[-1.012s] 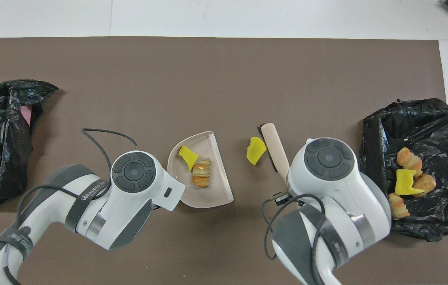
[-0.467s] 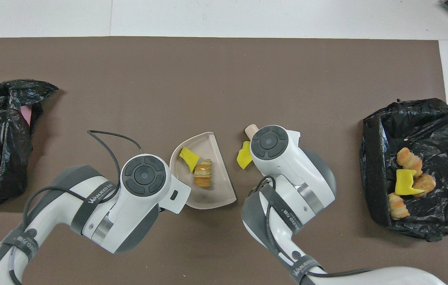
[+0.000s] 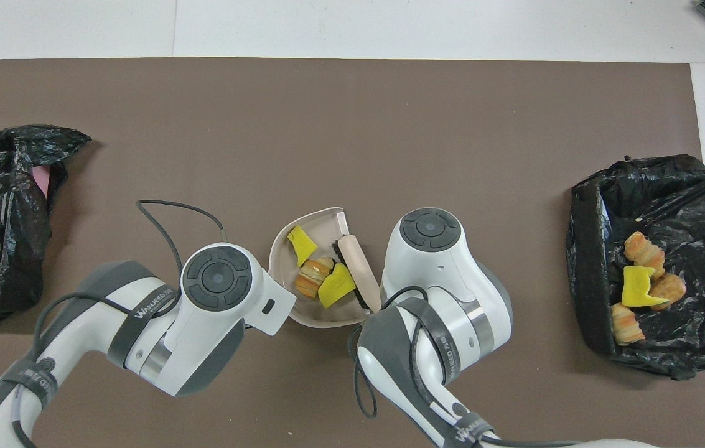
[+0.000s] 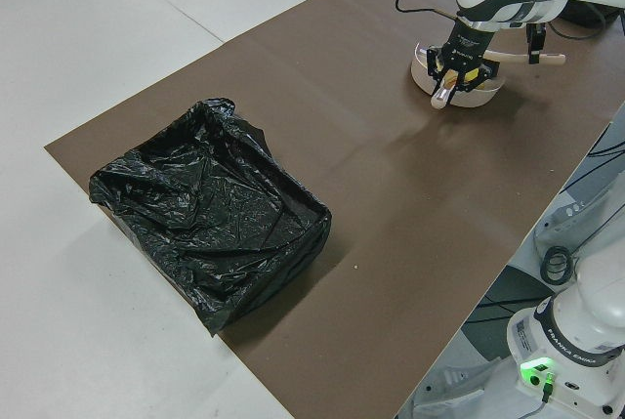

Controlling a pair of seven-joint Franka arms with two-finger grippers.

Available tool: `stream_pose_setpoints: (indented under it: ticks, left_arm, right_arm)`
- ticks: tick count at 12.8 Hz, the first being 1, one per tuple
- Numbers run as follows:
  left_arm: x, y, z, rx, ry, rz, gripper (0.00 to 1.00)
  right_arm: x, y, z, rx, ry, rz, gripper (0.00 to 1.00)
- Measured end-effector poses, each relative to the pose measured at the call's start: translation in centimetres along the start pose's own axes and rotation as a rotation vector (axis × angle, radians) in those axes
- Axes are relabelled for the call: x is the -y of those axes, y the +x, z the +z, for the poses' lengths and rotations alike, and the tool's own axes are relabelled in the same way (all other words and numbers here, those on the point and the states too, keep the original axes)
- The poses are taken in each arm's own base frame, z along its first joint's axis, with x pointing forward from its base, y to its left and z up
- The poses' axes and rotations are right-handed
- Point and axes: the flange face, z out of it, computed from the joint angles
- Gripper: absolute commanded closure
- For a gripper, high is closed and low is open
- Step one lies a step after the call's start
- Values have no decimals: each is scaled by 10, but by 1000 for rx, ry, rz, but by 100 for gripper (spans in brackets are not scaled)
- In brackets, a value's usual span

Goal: Sweep and dump trash in bin
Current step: 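Sweep bread and sponge into the dustpan with the right gripper, then carry the loaded dustpan with the left gripper toward the near bag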

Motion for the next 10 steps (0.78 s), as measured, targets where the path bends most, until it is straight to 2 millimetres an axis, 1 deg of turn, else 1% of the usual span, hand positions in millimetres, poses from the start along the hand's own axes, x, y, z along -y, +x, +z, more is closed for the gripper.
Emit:
stream_pose_setpoints:
  ticks: [1,2,3,5,6,7,8,9,10]
  left_arm:
    - [6,-5,1,-6,4,12,100]
    - [15,-14,3,-16,7,22,100]
    - [23,-22,5,-30,7,28,100]
    - [41,-41,9,-79,-11,35,100]
    - [50,-51,8,-108,-18,36,100]
    - [60,-62,6,-129,-19,34,100]
    - [70,-73,2,-142,-13,34,100]
    - [81,-85,-2,-152,-1,35,100]
    - [94,-100,-9,-159,12,38,100]
  right_arm:
    - [4,-2,-3,-7,-2,20,100]
    - [2,-6,-11,-16,-2,63,100]
    - [-1,-13,-23,-26,-1,134,100]
    - [-4,-38,-57,-49,-17,304,100]
    - [0,-53,-70,-49,-25,379,100]
    - [8,-64,-75,-56,-31,435,100]
    - [21,-71,-73,-65,-38,463,100]
    - [41,-77,-65,-80,-40,475,100]
    - [64,-85,-51,-92,-41,488,100]
